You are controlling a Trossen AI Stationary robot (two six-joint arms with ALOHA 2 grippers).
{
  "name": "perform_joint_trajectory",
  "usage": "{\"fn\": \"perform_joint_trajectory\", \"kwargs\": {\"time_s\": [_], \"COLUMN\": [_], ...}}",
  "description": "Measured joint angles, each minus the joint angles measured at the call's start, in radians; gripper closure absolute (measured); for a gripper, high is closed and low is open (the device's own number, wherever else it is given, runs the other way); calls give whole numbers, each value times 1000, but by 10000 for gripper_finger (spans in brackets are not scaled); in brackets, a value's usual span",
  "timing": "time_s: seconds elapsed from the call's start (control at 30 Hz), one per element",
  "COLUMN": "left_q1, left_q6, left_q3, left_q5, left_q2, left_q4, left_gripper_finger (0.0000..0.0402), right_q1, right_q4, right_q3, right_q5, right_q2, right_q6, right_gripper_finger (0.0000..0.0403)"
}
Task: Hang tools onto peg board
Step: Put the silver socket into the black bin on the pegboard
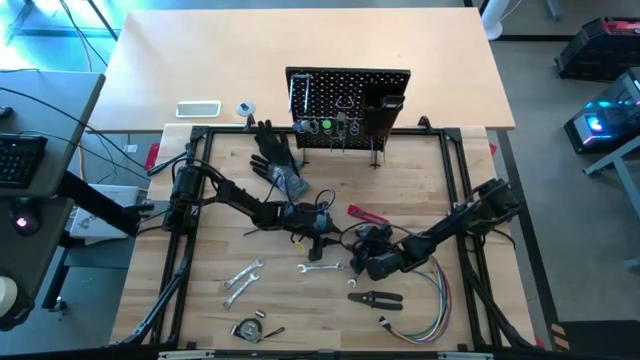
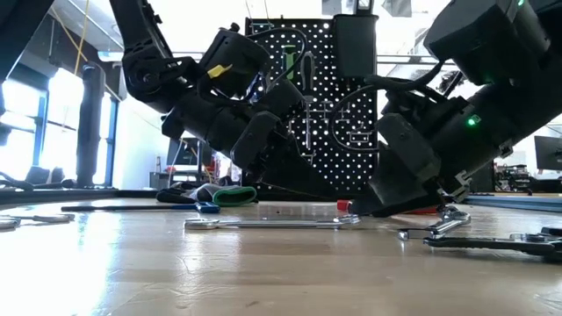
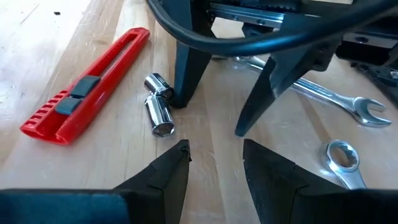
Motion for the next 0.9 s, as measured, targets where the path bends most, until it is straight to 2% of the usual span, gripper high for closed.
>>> {"fn": "perform_joint_trajectory", "kwargs": {"time_s": [0.3, 0.9], "left_q1": [0, 0], "left_q6": [0, 0], "left_q3": [0, 0], "left_q5": [0, 18], "left_q2": [0, 0], "left_q4": [-2, 5], "left_gripper_finger": [260, 260], "right_q1": [15, -39], "right_q4": [-69, 3], "right_q3": [-2, -8], "right_q5": [47, 83], "right_q2": [1, 5], "right_q6": [60, 8], "right_gripper_finger": [163, 163]}}
